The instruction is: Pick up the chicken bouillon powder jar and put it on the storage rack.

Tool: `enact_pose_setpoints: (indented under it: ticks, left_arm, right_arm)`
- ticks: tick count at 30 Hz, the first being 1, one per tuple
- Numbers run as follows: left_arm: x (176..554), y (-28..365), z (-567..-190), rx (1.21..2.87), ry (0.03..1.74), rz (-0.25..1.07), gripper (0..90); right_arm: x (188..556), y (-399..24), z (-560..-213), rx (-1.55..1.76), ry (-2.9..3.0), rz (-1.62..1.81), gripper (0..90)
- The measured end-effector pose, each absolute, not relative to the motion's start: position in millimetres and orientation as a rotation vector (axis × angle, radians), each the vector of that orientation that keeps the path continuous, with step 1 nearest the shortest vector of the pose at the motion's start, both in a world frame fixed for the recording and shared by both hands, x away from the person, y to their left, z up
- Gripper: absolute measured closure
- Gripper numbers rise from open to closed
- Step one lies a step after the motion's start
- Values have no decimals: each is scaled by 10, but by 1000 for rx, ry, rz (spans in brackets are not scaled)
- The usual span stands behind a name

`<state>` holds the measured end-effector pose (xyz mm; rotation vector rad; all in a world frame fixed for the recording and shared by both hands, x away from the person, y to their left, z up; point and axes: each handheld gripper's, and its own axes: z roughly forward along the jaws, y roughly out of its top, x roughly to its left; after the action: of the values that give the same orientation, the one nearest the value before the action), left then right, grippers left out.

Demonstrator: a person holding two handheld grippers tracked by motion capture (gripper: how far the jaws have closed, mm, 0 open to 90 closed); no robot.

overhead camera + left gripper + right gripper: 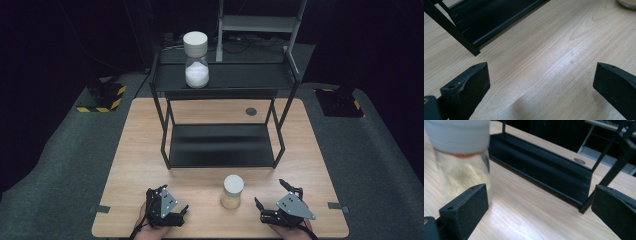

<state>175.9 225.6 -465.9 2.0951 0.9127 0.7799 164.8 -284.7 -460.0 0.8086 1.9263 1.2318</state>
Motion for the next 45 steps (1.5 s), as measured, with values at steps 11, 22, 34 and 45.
enact_pose_setpoints:
  ticks: [11, 22, 34, 45]
  left_arm:
    - [1760, 2268, -4658, 2096, 904, 776, 13]
    - [1768, 2293, -4658, 2090, 902, 763, 13]
    - [1773, 2321, -4658, 2083, 901, 753, 13]
    - [1775, 2324, -4660, 2081, 900, 749, 13]
  right_arm:
    - [1587, -2760, -4530, 757, 1942, 1328, 2]
    - [1596, -2595, -4524, 731, 1973, 1384, 2]
    - [1688, -2383, -4573, 761, 1974, 1423, 0]
    - [1786, -2266, -4665, 806, 1953, 1460, 0]
